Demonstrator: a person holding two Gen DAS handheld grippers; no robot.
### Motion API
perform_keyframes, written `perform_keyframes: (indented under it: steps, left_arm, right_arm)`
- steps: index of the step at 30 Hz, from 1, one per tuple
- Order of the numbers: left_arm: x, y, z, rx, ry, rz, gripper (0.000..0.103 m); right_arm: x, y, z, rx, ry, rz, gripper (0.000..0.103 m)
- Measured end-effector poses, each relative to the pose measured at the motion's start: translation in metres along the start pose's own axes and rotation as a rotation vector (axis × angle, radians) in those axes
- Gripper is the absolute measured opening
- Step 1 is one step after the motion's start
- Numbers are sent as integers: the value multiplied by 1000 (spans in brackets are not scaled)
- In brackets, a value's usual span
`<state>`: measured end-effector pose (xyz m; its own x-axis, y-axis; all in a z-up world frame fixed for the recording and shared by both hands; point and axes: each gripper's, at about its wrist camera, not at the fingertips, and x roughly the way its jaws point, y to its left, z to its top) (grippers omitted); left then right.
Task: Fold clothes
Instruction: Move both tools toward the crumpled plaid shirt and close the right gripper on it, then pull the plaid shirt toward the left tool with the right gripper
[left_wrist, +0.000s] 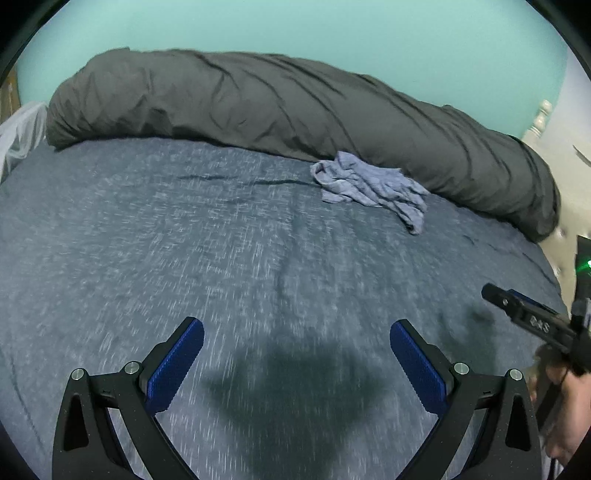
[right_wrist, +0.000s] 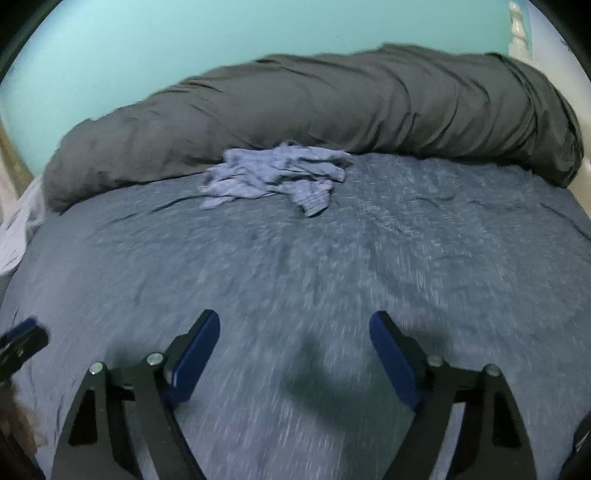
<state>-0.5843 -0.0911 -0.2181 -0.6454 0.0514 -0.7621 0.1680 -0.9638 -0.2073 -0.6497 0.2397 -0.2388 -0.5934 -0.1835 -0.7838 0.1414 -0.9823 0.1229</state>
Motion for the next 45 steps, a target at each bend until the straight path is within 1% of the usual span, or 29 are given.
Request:
perform_keyframes:
  steps: [2,5,8,10,14,17,19,20,21,22,23,24,25,28,31,34,37,40,42,45]
  left_arm:
    - [17,4,8,-9,12,2,103]
    - [35,12,14,-15,16,6,103]
    - [53,19,20,-21,20,10,103]
    - [66,24,24,-25,23,12,103]
    - [88,34,28,-44,40,14,103]
    - [96,36,23,-43,51,3,103]
    - [96,35,19,-14,42,7,103]
    - [95,35,17,3,37,11,103]
    - [94,36,15,14,32,17,103]
    - [93,38,13,23,27,23,103]
    - [92,40,11,23,24,25,103]
    - [91,43,9,22,20,25,103]
    - [90,46,7,21,20,27,103]
    - [88,53,1,12,26,26,103]
    - [78,58,-6,8,24,28,103]
    - [62,60,-12,8,14,33,103]
    - [32,57,-21,10,-7,27,103]
    - [3,55,-30,12,-27,21,103]
    - [-14,53,-38,16,-37,19,103]
    - [-44,52,-62,24,-45,25,103]
  right_arm:
    - [23,-4,14,6,12,-10,76]
    - [53,-3,33,-31,30,-31,68]
    - [79,-7,52,-35,24,-43,65]
    - [98,-8,64,-35,23,-50,59]
    - [128,-6,78,-28,38,-38,57]
    - [152,0,83,-47,79,-42,57]
    - [160,2,87,-36,59,-58,55]
    - [164,4,90,-39,48,-66,53]
    - [168,7,92,-55,40,-78,44]
    - [173,9,93,-68,44,-87,33]
    - [178,10,94,-75,54,-94,27]
    - [180,12,95,-81,59,-97,17]
    - [180,13,95,-87,57,-95,13]
    - [176,17,95,-106,48,-89,8]
    - [158,22,87,-127,20,-76,7]
    - [127,30,73,-146,-10,-39,7]
    - [101,40,59,-167,-32,-4,7]
    - [71,59,36,-174,-40,42,7]
    - [47,71,14,-170,-48,74,7]
    - [19,83,-16,-161,-53,125,7]
